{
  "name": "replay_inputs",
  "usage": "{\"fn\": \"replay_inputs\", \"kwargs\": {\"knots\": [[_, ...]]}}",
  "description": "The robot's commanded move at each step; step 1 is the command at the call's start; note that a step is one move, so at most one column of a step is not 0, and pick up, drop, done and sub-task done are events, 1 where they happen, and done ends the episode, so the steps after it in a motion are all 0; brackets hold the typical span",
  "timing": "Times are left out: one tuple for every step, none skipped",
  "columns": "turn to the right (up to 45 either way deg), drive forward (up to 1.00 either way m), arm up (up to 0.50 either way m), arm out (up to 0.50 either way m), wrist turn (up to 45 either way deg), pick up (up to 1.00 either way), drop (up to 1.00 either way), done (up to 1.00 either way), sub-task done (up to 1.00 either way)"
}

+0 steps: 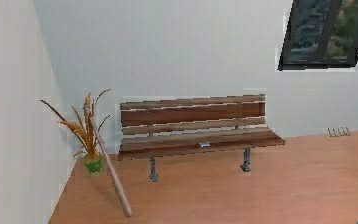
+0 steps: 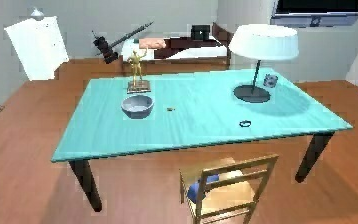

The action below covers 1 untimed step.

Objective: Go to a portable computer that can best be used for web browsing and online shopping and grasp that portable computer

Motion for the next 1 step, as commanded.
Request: {"fn": "replay_inputs", "kwargs": {"knots": [[0.0,0.8,0.0,0.0,0.0,0.0,0.0,0.0,0.0]]}}
